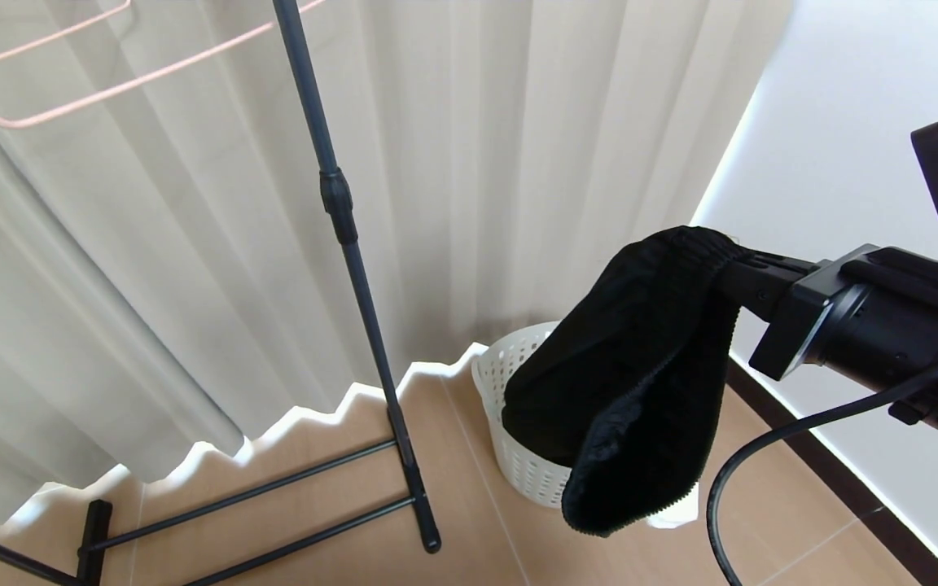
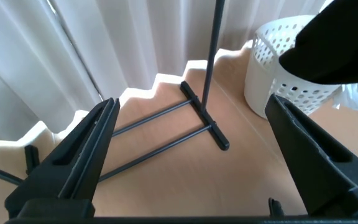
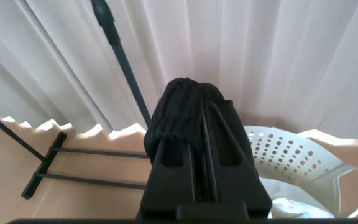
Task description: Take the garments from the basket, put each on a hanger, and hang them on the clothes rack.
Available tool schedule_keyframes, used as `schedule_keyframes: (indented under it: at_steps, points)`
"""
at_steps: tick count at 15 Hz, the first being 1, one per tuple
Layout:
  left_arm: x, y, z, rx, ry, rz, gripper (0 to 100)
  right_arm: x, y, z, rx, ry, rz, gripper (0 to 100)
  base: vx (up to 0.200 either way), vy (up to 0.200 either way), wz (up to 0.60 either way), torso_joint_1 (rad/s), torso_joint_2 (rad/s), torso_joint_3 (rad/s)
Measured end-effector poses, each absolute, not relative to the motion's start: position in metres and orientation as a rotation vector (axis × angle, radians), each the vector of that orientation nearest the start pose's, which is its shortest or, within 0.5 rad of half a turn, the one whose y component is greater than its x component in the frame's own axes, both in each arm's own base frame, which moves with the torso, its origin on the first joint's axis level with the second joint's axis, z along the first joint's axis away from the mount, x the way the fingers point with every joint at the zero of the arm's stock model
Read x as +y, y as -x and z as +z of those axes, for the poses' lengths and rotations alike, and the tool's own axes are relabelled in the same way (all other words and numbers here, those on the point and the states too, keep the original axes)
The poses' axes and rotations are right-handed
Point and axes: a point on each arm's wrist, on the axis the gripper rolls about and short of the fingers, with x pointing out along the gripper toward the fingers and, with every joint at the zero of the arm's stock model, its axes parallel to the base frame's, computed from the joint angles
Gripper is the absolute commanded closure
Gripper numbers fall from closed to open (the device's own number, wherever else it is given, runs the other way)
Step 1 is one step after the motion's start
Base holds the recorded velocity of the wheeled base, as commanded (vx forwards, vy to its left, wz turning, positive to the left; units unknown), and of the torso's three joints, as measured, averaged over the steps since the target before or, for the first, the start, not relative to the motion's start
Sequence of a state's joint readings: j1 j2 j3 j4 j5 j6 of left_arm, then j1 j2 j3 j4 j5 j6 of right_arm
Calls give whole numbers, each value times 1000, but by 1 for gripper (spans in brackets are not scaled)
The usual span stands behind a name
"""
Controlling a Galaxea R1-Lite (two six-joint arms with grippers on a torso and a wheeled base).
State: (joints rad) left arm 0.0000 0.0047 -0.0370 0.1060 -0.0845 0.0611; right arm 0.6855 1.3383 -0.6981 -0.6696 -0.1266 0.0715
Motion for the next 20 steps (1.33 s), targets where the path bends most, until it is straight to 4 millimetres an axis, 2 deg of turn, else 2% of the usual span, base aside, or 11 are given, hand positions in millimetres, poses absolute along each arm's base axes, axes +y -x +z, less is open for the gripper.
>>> schedule_keyframes:
  at_steps: [9, 20]
  points:
    - [-2, 26, 75, 70, -58, -85, 0, 136, -171, 247, 0, -53, 568, 100, 0, 0, 0, 77, -450, -184]
    - [-2, 26, 75, 69, -60, -85, 0, 134, -172, 244, 8, -43, 562, 100, 0, 0, 0, 172, -517, -339]
